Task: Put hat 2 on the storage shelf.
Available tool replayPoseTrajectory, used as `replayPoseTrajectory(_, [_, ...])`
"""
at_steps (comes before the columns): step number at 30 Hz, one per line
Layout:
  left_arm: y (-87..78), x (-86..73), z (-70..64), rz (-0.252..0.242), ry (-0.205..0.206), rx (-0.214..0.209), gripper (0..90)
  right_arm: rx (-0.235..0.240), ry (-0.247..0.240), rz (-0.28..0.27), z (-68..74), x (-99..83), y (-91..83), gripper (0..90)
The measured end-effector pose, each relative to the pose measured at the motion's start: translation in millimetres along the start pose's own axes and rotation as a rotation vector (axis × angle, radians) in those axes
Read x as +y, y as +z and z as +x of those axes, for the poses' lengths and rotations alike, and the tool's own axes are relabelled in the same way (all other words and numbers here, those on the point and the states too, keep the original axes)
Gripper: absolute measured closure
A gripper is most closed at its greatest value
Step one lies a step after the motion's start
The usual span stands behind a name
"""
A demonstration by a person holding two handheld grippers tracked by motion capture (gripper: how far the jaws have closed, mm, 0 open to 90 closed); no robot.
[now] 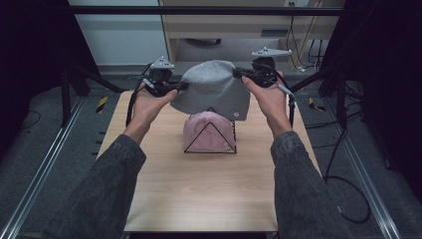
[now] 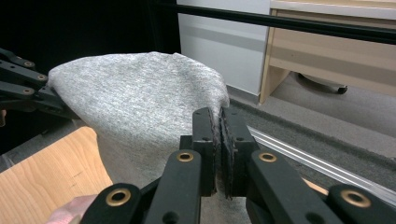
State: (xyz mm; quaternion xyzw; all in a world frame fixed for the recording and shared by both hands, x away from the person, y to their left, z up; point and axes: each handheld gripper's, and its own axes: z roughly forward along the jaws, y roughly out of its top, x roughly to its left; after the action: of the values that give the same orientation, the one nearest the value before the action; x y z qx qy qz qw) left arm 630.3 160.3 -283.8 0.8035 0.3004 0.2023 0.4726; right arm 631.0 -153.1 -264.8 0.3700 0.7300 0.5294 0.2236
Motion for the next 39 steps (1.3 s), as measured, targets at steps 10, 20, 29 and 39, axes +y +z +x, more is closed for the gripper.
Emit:
replayPoseTrajectory(10, [11.2, -19.9, -0.3, 0.022, 0.01, 0.015, 87.5, -0.008, -0.005, 0.021, 0.2, -19.3, 3.8, 85.6])
replayPoseTrajectory(20, [18.7, -46.1, 2.8, 0.051, -0.02, 0.006, 87.5, -0.003, -0.003, 0.058, 5.0, -37.7, 17.0, 85.6])
replayPoseTrajectory(29, [24.0, -59.9, 3.2, 0.067, -0.034, -0.004, 87.5, 0.007, 0.0, 0.087, 6.7, -55.8, 23.6, 85.6])
replayPoseTrajectory(39, [34.4, -71.8, 1.0, 0.085, -0.05, -0.015, 87.5, 0.005, 0.011, 0.109, 5.1, -68.2, 25.5, 85.6])
